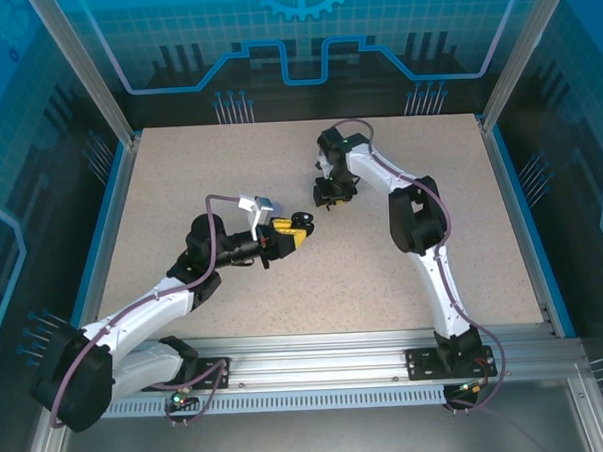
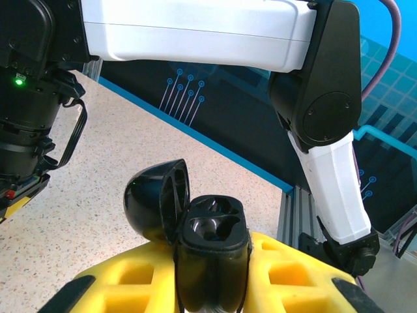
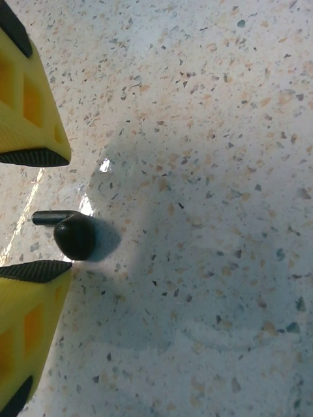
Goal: Insert the wireless bluetooth earbuds into the charging case
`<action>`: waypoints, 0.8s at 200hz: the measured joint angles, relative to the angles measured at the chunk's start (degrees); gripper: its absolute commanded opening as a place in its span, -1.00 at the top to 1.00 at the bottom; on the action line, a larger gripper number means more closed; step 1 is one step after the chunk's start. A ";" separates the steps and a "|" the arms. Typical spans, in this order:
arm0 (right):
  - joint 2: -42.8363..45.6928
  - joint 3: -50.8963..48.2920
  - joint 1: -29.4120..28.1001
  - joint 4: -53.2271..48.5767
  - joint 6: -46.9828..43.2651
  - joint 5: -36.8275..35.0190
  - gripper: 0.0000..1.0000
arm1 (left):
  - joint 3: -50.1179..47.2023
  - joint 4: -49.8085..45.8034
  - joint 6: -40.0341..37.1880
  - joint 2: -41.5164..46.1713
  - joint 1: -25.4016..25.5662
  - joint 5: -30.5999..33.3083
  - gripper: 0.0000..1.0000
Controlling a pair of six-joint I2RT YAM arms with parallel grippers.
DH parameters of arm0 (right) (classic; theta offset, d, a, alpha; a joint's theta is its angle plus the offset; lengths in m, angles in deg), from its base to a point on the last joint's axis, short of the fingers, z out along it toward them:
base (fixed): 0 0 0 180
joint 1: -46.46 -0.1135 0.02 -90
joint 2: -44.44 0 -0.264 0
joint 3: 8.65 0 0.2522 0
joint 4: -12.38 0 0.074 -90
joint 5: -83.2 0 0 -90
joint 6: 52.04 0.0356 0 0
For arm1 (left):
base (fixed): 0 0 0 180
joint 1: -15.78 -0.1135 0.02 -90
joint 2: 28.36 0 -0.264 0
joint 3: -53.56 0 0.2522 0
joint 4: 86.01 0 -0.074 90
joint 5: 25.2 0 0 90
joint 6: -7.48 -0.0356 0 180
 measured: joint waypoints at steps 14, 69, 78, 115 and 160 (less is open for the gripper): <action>-0.24 0.63 0.00 -0.31 0.00 -0.26 0.12 | 0.00 0.00 0.00 0.00 0.00 0.20 0.88; -2.05 2.12 -0.22 -0.90 0.17 -1.81 0.16 | 0.00 -0.37 0.02 0.00 0.00 0.22 0.88; -2.23 2.62 -0.28 -1.20 0.17 -2.16 0.16 | 0.00 -0.39 0.02 0.00 0.00 0.24 0.88; -2.84 3.80 -0.70 -1.86 0.39 -3.45 0.21 | 0.00 -0.39 0.20 0.00 0.00 0.24 0.89; -3.52 5.03 -1.81 -2.95 0.37 -6.91 0.23 | 0.00 -0.42 0.20 0.00 0.00 0.39 0.88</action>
